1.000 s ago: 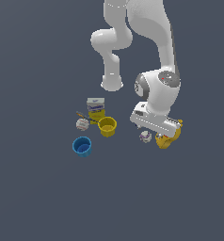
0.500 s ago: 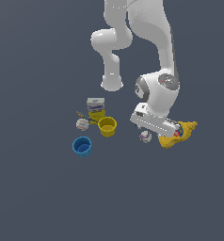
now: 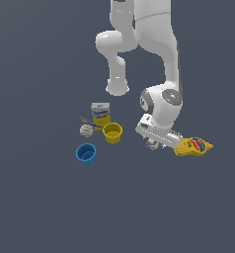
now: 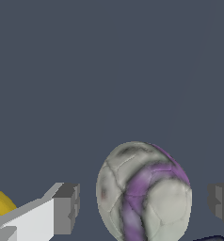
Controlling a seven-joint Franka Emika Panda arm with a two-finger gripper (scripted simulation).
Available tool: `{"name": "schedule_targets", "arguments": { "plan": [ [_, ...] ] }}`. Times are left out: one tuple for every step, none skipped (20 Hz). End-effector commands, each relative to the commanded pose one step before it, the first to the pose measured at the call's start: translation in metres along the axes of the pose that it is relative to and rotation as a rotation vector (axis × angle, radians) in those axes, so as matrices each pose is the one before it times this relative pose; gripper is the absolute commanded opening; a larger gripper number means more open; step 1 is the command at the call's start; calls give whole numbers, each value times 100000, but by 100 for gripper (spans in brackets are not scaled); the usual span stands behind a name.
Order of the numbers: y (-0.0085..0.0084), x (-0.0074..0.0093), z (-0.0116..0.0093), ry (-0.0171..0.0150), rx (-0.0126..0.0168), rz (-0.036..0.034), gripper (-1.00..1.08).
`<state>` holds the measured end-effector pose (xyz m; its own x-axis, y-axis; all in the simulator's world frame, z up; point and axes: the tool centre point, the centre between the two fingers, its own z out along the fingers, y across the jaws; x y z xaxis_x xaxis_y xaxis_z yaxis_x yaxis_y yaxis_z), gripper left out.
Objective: Pick up a designated object from a clutter of objects.
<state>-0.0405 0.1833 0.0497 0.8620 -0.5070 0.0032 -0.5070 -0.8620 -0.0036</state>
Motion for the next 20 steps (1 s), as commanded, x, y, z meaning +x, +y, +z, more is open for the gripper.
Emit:
{"name": "schedule_targets", "arguments": {
  "plan": [
    [53,-93,852,-195,-221,-21,100],
    [12,-20,190,-44,-53,-3,100],
    [7,-13,145,-44,-53,-3,100],
    [5,-7,65,0,0,0,100],
    [0,-2,47,-31,-38,-2,100],
    [0,0,0,0,0,0,-100],
    [0,0,0,0,0,0,-100],
    [0,0,0,0,0,0,-100],
    [0,0,0,0,0,0,-100],
    [0,0,0,0,0,0,-100],
    [0,0,0,0,0,0,-100],
    [0,0,0,0,0,0,-100],
    [0,0,0,0,0,0,-100],
    [0,0,0,0,0,0,-100],
    [0,0,0,0,0,0,-100],
    [-76,3,-95,105,151,-65,-100],
    [4,13,-29,0,0,0,-100],
    [13,39,-87,0,0,0,-100],
    [22,64,-145,0,0,0,-100],
    [31,90,-203,0,0,0,-100]
  ]
}}
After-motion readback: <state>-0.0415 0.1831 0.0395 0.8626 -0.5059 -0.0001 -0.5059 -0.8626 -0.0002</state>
